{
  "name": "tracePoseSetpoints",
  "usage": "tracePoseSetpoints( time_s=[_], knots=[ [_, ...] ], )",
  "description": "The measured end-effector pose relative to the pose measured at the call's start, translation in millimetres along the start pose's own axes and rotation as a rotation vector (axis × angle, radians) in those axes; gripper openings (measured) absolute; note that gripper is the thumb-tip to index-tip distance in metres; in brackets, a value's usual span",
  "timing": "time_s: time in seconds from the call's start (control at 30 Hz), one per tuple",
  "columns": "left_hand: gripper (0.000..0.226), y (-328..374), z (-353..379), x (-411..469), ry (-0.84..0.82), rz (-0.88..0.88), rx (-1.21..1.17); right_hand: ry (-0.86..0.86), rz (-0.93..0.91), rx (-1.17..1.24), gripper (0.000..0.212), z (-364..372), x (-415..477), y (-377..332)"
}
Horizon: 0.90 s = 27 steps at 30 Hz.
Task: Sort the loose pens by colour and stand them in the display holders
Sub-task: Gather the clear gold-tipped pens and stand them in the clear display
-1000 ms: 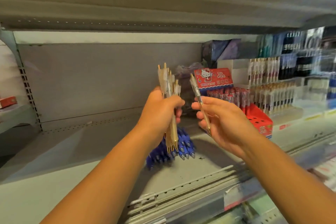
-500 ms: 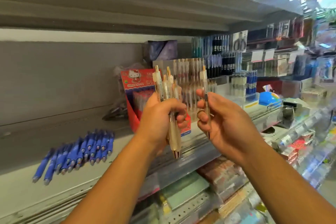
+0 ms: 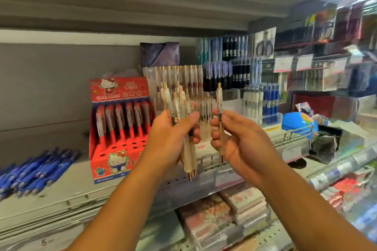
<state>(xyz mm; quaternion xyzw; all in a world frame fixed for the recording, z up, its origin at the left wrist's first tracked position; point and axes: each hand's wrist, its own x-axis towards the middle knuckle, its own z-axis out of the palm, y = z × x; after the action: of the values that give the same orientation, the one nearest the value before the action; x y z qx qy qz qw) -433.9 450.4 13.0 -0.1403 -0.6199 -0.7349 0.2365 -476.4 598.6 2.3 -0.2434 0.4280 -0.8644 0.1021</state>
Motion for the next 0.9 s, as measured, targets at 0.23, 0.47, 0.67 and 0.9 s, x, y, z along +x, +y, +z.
tracePoseSetpoints(
  time_s=[0.23,0.47,0.67,0.9],
  knots=[
    [0.015,-21.2,-12.9,47.3,0.113,0.046,0.039,-0.005,-0.093,-0.078,0.019,-28.2,67.8,-1.1],
    [0.02,-28.6,-23.4,64.2,0.209,0.169,0.183,0.017,-0.374,-0.539,0.011,-42.0,125.2,11.8],
    [0.014,-37.6,-21.8,55.3,0.366,0.214,0.394,-0.058,-0.496,-0.675,0.048,-44.7,148.8,24.9],
    [0.01,-45.1,-19.2,38.5,0.517,0.266,0.608,-0.191,-0.57,-0.848,0.064,-22.9,141.0,40.2]
  ],
)
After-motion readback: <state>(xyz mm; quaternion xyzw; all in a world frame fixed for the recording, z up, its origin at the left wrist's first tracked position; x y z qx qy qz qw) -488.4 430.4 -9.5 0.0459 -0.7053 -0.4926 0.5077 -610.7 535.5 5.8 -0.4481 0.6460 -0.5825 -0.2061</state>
